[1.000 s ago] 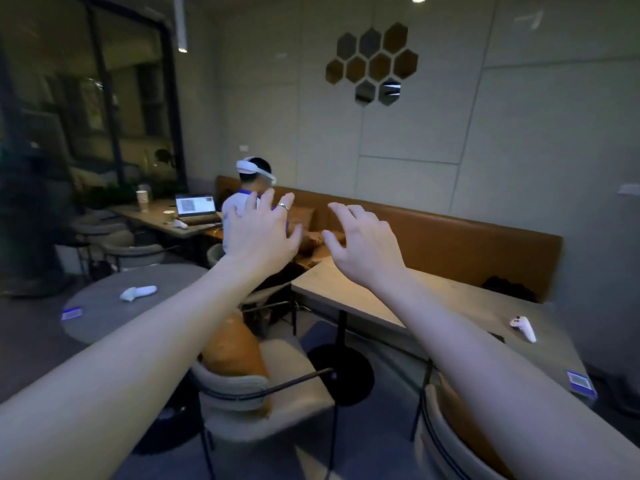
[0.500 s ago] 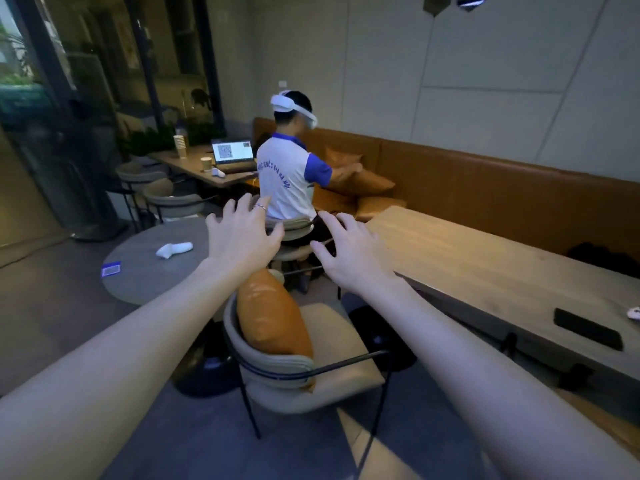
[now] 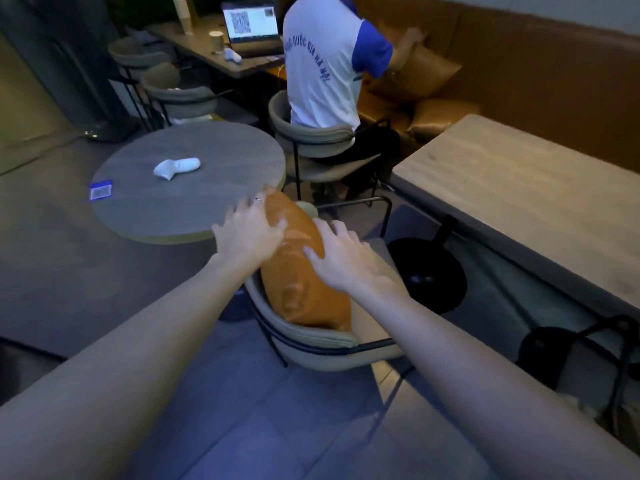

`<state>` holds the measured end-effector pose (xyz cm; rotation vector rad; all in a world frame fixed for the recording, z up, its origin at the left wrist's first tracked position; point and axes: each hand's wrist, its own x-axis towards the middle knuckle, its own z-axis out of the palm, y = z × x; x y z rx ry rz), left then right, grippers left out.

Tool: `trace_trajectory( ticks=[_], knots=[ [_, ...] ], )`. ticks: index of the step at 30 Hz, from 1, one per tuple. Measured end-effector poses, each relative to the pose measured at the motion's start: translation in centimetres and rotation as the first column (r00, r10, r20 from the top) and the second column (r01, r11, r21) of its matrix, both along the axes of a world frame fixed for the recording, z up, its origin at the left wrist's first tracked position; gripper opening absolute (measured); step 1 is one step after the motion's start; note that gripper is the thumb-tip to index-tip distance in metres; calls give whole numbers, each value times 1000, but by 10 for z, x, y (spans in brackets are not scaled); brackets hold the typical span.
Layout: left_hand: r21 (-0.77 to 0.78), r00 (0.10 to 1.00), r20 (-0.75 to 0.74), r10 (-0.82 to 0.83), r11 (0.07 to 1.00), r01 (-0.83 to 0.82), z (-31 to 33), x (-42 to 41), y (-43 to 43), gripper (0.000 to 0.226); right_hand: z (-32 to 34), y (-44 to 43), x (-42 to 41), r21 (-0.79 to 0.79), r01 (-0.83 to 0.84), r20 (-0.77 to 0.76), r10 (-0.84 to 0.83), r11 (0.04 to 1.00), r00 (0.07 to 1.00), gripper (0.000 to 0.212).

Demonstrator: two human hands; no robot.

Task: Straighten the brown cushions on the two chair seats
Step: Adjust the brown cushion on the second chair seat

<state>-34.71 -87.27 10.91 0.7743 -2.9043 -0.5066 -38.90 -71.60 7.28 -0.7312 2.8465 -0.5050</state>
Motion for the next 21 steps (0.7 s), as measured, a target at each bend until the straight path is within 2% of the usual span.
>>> trace_trajectory(
  ticks=[6,9,14,16,18,21],
  knots=[
    [272,995,79,55,959,-75,-72,-21,-45,82,-73,-61,1,6,127,250,-124,992,960,69],
    [424,993,108,49,901,-91,-106,-31,-68,105,-96,-89,5,-8,275,331,-257,961,908,70],
    [648,987,149,52,750,-137,-150,-63,-93,122,-126,-116,4,-16,504,298,-477,864,827,59],
    [713,986,155,60,684,-154,-160,-79,-98,127,-134,-115,-2,-95,637,352,-572,765,740,55],
    [788,984,163,69,592,-172,-166,-93,-100,131,-143,-107,-10,-150,776,445,-659,613,607,56],
    [842,977,197,81,497,-211,-169,-116,-95,133,-160,-84,-9,-149,906,560,-721,397,408,55]
  ],
)
